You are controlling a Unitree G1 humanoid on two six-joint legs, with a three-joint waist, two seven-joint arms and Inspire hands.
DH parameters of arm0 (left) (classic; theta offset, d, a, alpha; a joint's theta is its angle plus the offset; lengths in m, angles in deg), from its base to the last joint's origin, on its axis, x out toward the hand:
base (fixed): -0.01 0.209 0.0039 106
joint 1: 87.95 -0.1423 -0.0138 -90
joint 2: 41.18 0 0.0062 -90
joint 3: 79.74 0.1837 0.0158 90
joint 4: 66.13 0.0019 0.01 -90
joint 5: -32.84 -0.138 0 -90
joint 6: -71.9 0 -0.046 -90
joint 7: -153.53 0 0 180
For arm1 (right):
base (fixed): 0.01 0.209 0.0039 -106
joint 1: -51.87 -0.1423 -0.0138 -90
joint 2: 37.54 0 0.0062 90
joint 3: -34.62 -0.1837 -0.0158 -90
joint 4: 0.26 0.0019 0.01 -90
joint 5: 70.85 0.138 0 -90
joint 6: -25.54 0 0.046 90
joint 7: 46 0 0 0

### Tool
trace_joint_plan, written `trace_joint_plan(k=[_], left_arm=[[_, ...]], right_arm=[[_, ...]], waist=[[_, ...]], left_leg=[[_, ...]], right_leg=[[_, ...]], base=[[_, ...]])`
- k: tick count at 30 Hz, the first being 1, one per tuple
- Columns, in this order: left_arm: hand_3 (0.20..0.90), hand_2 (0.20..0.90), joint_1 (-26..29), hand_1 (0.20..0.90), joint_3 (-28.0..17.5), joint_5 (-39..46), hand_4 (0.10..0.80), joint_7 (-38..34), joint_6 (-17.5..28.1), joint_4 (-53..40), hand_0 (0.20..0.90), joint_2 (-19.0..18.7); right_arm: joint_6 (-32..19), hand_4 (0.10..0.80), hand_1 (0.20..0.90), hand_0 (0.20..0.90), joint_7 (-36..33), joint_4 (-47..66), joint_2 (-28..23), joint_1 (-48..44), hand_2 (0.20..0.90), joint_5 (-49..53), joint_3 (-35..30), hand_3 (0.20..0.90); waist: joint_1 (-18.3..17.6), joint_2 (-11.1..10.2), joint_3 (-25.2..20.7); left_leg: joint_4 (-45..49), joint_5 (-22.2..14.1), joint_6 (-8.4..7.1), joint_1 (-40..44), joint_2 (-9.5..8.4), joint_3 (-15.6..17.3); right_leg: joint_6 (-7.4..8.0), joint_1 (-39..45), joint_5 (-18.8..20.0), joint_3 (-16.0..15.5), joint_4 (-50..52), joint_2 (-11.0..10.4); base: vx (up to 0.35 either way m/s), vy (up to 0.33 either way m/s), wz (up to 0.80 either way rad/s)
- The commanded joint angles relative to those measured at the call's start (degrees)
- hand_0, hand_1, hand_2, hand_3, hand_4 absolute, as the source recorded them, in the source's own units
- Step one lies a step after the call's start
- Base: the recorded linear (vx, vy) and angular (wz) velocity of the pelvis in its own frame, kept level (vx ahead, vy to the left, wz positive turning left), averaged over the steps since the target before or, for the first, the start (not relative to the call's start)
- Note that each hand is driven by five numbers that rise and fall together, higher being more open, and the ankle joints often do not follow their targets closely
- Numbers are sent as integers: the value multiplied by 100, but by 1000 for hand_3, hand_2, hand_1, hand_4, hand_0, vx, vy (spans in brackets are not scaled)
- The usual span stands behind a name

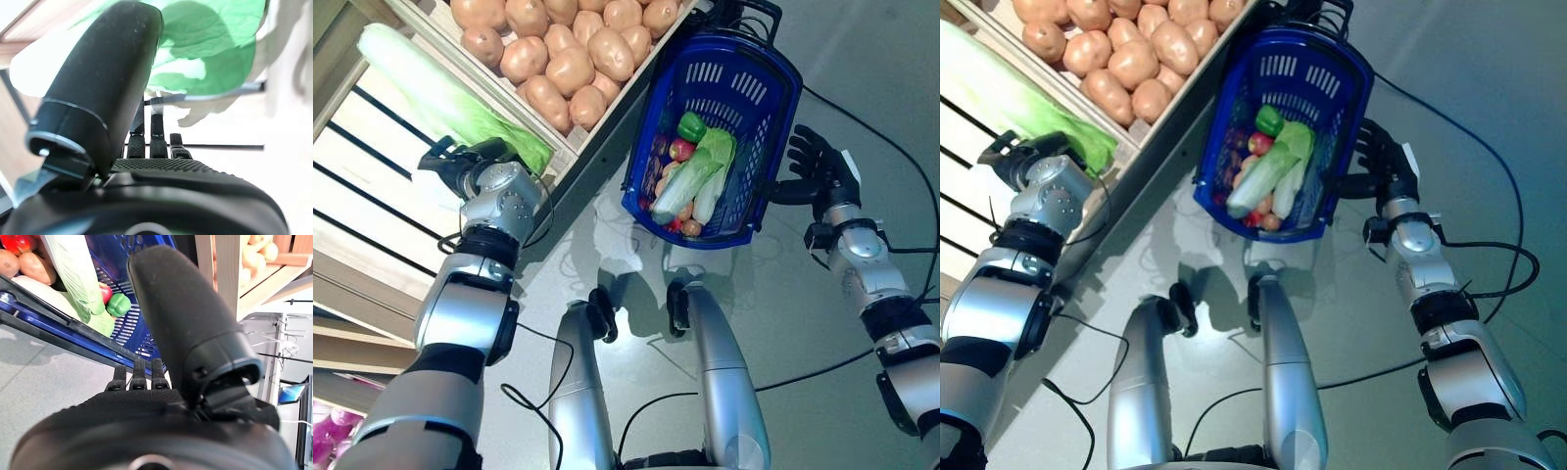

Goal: Put vegetables into the basket

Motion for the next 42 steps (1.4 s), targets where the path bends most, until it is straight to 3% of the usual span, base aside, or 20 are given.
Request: trace_joint_plan(k=[1,9,19,26,32,42], left_arm=[[900,900,295,900,-16,-861,800,-1263,362,172,900,-752],[900,900,90,900,-35,-737,800,-926,313,-177,900,-585],[900,900,178,900,100,-165,800,180,124,-48,900,-460],[900,900,190,900,382,299,800,1980,175,-99,900,-272],[900,900,156,900,603,489,800,2758,45,-320,900,-171],[900,900,285,900,765,494,800,3145,-554,-116,900,-114]], right_arm=[[-709,800,900,900,-229,246,215,-168,900,289,-405,900],[-691,800,900,900,-294,206,353,-59,900,242,-492,900],[-514,800,900,900,-277,80,331,-131,900,233,-504,900],[-387,800,900,900,-287,112,324,-177,900,197,-453,900],[-381,800,900,900,-309,183,319,-130,900,178,-464,900],[-337,800,900,900,-264,122,341,-224,900,136,-444,900]], waist=[[92,-191,-31],[125,-188,-31],[56,-188,-31],[-19,-196,-31],[-57,-181,-31],[-103,-167,-31]], left_leg=[[-267,-289,332,607,-306,164],[-354,-260,323,779,-341,144],[-360,-236,344,823,-286,179],[-335,-250,378,712,-207,235],[-294,-289,414,603,-152,300],[-216,-349,446,492,-87,360]], right_leg=[[-47,579,513,-98,-713,-101],[-54,771,516,-165,-780,-131],[-52,812,560,-143,-807,-93],[-22,659,600,-79,-768,-39],[4,514,614,-25,-721,-11],[11,374,601,9,-648,-11]], base=[[-39,-50,3],[-22,-30,7],[0,0,0],[-7,10,-2],[-7,17,-9],[6,4,-5]])
